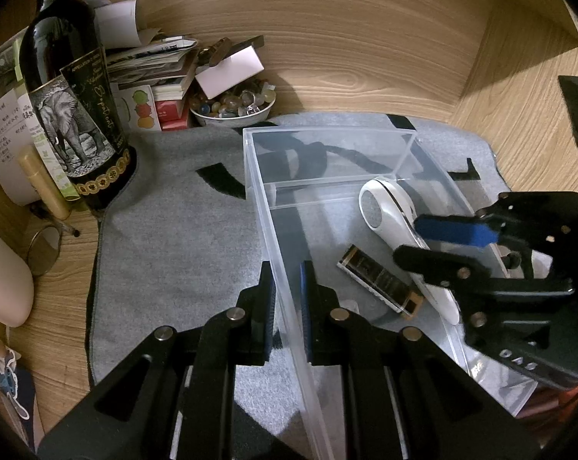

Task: Organize rigid objects
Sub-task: 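Place the black-and-gold bottle inside the clear box and release it, then grasp the black-capped metal flashlight with the right tool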

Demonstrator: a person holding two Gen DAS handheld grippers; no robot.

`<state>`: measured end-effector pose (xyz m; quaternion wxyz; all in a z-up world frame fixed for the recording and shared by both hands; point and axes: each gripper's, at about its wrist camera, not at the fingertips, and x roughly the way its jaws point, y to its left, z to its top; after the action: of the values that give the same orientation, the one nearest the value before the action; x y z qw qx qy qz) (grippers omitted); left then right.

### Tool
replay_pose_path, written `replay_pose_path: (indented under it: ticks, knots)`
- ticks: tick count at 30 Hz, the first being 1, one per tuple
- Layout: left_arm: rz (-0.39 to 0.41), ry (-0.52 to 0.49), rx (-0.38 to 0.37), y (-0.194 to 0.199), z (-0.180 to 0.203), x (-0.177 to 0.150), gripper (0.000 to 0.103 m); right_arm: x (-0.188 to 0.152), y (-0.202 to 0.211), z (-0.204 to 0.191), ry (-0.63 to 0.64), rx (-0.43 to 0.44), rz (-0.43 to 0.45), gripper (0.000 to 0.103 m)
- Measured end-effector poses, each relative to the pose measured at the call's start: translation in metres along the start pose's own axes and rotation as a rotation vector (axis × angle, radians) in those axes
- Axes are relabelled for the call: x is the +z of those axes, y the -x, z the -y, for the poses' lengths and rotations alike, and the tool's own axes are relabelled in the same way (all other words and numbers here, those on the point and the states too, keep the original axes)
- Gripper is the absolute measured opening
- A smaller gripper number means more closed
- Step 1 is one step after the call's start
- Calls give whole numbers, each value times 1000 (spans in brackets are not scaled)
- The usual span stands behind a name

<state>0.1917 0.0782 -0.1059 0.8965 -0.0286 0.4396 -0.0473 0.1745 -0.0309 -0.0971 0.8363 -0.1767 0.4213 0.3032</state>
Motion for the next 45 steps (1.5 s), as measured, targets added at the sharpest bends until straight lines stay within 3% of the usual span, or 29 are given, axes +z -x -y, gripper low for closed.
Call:
replay_pose_path:
  ticks: [9, 17, 21, 34, 45]
  knots:
    - [-1, -1, 0, 0, 0, 0, 11, -4, 40, 22, -73, -61, 107, 33]
    - [0, -1, 0, 0, 0, 0, 11, -21, 80, 55, -166, -181, 180, 45]
    - [0, -2, 0, 0, 0, 0, 11, -39, 89, 70, -212, -252, 179, 58]
    - [0, -2, 0, 0, 0, 0, 11, -93, 54, 82, -285, -278, 6, 59]
    - [1, -1, 0, 0, 0, -1, 11, -100, 13, 90, -305, -265, -120, 60]
